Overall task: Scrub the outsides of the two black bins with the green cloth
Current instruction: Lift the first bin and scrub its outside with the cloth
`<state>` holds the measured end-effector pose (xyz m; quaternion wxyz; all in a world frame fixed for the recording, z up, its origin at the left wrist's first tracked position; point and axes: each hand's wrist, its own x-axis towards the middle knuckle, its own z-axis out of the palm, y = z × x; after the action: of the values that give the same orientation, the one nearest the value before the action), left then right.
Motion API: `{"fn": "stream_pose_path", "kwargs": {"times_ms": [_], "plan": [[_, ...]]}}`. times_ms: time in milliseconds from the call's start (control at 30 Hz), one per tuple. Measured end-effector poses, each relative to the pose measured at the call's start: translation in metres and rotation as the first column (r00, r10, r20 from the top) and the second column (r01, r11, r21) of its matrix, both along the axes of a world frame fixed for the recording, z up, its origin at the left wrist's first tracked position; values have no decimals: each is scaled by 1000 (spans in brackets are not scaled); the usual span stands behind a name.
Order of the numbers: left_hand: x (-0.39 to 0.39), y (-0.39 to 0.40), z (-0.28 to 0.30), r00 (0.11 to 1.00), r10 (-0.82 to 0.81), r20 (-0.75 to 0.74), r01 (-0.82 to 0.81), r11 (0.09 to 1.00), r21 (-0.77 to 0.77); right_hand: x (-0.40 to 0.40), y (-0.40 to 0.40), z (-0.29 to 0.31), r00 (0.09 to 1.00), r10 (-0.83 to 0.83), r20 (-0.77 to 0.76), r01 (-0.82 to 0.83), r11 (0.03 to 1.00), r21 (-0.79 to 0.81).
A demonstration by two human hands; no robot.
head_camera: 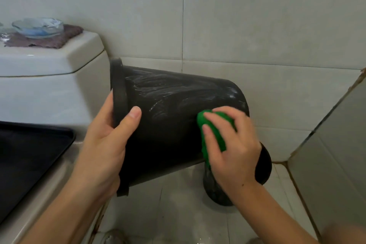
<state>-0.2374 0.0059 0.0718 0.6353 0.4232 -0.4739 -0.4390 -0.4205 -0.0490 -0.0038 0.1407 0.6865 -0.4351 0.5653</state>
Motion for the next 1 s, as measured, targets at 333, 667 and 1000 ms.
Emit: {"fn": "stream_pose_path", "kwargs": {"times_ms": [333,667,1000], "plan": [[6,5,0,999,12,-34,-13,999,-31,-33,-25,3,955,-166,244,116,972,205],[6,1,-3,999,-32,-25,31,998,-56,-22,-10,-3,998,-3,67,2,1000,12],[-6,0,-13,997,-64,48,68,994,-86,1,-2,-2,991,59,123,-69,995,76]]}}
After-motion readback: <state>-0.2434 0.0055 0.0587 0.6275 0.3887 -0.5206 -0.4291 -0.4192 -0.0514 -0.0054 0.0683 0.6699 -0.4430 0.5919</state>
